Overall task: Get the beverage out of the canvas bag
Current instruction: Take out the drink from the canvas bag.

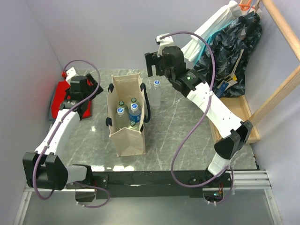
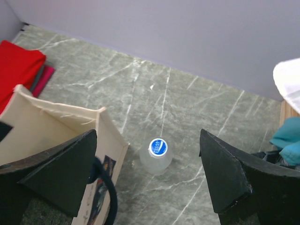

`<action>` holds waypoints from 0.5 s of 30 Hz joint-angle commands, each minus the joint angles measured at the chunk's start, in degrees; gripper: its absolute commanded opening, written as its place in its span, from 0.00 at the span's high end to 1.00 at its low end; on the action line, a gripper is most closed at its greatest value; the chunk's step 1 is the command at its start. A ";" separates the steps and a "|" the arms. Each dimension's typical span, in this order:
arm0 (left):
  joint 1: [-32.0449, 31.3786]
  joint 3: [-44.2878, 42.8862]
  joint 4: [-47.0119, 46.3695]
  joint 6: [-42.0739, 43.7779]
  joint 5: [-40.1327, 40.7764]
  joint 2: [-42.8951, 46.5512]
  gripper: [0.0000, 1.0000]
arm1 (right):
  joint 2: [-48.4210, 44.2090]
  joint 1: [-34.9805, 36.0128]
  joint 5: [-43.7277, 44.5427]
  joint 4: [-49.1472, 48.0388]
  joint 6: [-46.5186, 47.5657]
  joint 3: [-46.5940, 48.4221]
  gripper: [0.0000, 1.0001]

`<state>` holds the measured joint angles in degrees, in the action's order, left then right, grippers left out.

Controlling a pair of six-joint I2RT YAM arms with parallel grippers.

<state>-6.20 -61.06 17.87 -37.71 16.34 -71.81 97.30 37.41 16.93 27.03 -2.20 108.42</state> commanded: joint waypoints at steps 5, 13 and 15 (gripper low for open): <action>-0.22 -0.20 -1.17 0.01 -0.87 2.03 0.04 | -2.46 3.28 -2.15 3.21 1.67 6.01 0.02; -0.13 -0.29 -1.43 -0.08 -1.22 1.85 0.04 | -2.90 4.16 -9.27 4.96 1.67 7.59 0.00; -0.13 -0.47 -1.43 -0.08 -1.75 1.59 0.04 | -2.55 4.25 -11.73 6.01 1.50 8.47 0.00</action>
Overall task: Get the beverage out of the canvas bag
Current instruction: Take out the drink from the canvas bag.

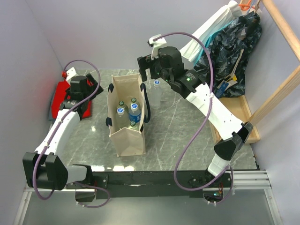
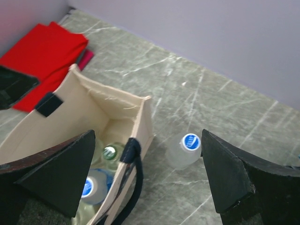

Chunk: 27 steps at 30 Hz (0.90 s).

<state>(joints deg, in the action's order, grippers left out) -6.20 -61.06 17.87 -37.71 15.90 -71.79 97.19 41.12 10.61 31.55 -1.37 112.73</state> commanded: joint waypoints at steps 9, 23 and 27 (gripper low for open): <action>-0.13 0.15 -1.34 0.27 -1.84 2.79 0.04 | 0.37 2.55 -9.29 6.77 -0.74 8.91 0.00; -0.22 1.56 -1.78 0.10 -1.49 2.97 0.04 | -0.15 9.23 -10.44 7.47 -1.36 2.59 0.00; -0.13 1.12 -1.87 0.45 -1.66 2.71 0.04 | -0.07 10.20 -10.44 7.56 -1.88 0.83 0.00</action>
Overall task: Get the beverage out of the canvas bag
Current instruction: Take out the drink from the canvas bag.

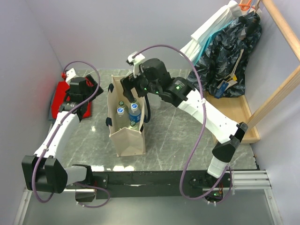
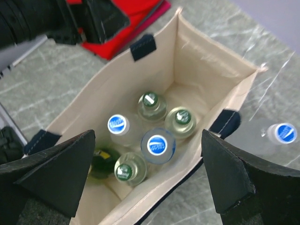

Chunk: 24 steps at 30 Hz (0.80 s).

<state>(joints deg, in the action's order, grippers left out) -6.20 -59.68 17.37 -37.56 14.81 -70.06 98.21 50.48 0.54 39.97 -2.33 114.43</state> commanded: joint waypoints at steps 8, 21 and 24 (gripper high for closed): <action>-0.13 0.18 -1.46 0.30 -0.39 0.89 0.04 | -0.65 2.78 -2.03 -0.06 -0.31 -3.25 0.01; -0.13 0.09 -1.55 0.30 -0.66 0.63 0.04 | -0.66 3.22 -2.73 0.99 0.57 -9.49 0.09; -0.13 0.18 -1.37 0.29 -0.31 0.80 0.04 | -1.18 3.13 -0.89 1.17 0.39 -10.98 0.09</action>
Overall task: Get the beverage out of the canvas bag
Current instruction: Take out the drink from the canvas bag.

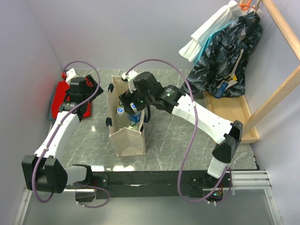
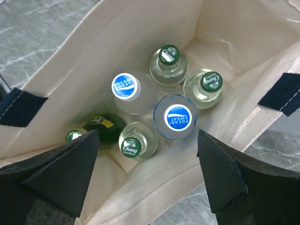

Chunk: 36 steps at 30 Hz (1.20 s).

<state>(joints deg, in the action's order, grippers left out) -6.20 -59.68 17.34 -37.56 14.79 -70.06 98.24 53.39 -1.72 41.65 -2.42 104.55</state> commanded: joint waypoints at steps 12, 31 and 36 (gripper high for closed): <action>-0.13 0.00 -1.52 0.30 -0.37 0.10 0.04 | -11.13 2.86 -1.10 0.36 -0.75 -12.61 0.10; -0.13 -0.52 -0.91 0.73 0.42 -0.16 0.04 | -4.45 3.30 -0.67 -0.69 0.13 -8.40 0.13; -0.13 -0.87 -1.26 0.65 -0.11 -1.04 0.04 | -4.54 3.22 5.05 -2.89 -0.75 -8.75 0.14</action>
<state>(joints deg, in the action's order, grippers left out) -6.20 -59.68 17.23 -37.26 14.83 -70.39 95.04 56.75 -1.17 41.21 -2.96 95.31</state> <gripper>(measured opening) 0.966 0.866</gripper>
